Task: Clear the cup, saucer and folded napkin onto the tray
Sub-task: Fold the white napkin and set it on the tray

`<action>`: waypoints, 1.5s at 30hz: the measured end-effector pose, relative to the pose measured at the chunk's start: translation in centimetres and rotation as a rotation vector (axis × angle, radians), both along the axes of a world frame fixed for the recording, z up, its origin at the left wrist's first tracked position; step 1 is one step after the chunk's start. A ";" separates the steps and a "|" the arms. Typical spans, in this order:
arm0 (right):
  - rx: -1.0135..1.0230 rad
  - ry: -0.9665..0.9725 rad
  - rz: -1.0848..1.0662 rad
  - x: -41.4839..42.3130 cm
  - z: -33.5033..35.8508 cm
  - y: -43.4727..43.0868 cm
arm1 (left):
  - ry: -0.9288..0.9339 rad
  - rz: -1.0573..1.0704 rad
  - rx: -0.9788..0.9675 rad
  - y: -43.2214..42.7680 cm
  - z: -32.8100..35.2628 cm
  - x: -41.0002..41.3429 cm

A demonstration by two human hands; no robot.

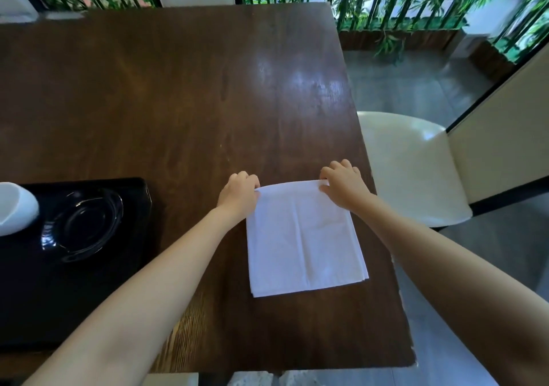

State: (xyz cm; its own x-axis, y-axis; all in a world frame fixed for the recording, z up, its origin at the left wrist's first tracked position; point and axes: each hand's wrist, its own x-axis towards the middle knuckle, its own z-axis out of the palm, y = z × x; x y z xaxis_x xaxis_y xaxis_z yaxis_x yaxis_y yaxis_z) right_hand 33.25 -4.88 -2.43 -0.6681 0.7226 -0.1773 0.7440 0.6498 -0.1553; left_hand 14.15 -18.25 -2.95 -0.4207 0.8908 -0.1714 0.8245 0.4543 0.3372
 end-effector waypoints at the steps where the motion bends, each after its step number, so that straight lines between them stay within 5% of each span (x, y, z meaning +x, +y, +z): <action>1: -0.041 -0.006 -0.008 0.1 0.3 0.2 | -0.032 0.002 -0.014 0.1 0.4 -0.3; 5: -0.292 0.069 -0.124 0.9 1.9 0.7 | -0.067 0.008 0.025 1.1 2.2 -0.6; 10: -0.349 0.142 -0.373 1.3 2.8 -0.2 | -0.063 0.056 0.076 3.3 4.2 1.1; 17: -0.516 0.413 -0.787 5.4 1.4 -3.5 | -0.108 -0.256 -0.055 -2.3 2.6 13.3; 20: -0.539 0.469 -0.841 8.1 1.6 -5.4 | 0.086 -0.380 -0.133 -5.6 0.3 17.5; 26: -0.434 0.520 -0.771 12.2 1.6 -9.7 | 0.213 -0.542 -0.143 -8.0 -0.2 17.6; 30: -0.491 0.521 -0.595 13.9 1.4 -12.9 | 0.303 -0.724 0.026 -10.1 0.8 15.0; 36: -0.547 0.334 -0.288 15.2 2.0 -15.0 | 0.335 -0.757 0.159 -13.4 0.3 12.3; 41: -0.216 0.307 -0.128 14.2 3.0 -14.8 | 0.079 -0.619 0.190 -12.6 1.8 10.9; 45: -0.241 0.479 -0.189 12.9 4.9 -12.7 | -0.150 -0.524 0.131 -11.9 2.3 9.2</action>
